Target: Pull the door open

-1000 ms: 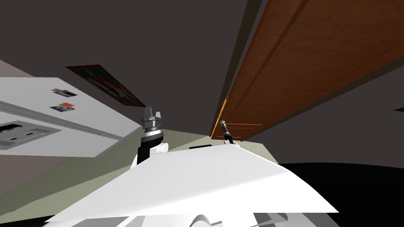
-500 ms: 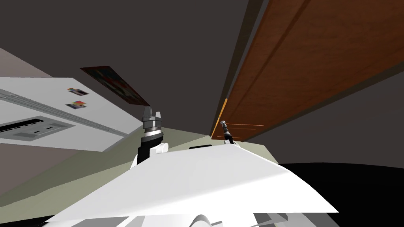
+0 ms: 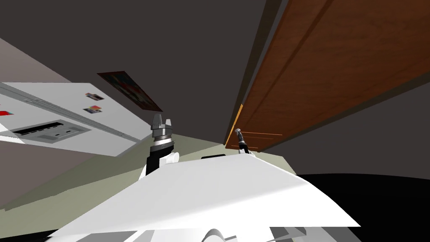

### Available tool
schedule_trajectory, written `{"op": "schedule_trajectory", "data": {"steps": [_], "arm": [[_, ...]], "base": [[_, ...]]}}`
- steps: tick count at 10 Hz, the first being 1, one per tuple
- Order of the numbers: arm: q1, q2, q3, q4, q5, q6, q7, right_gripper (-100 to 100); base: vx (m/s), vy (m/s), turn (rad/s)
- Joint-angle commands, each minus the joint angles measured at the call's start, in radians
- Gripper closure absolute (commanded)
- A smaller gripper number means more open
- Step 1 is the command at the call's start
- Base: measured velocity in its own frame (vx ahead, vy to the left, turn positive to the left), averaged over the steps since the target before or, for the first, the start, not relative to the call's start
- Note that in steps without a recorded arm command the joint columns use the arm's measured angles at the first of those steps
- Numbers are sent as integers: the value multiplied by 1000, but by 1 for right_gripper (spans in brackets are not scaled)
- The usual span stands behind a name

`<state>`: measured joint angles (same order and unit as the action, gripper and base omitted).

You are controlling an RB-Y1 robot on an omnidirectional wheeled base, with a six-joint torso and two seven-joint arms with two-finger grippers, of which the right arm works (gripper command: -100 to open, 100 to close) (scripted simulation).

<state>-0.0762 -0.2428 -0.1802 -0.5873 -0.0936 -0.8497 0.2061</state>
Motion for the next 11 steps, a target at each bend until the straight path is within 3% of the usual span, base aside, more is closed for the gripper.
{"op": "schedule_trajectory", "data": {"steps": [1, 6, 7, 11], "arm": [[0, 1, 2, 3, -8, -1, -40, 100], [1, -3, 13, 2, -46, 0, -163, 100], [1, -3, 13, 2, -46, 0, -165, 100], [1, -7, 24, 0, -85, 0, -281, 100]], "base": [[-42, -18, 49], [-33, -14, 59], [-32, -16, 41], [-45, -19, 74]]}}
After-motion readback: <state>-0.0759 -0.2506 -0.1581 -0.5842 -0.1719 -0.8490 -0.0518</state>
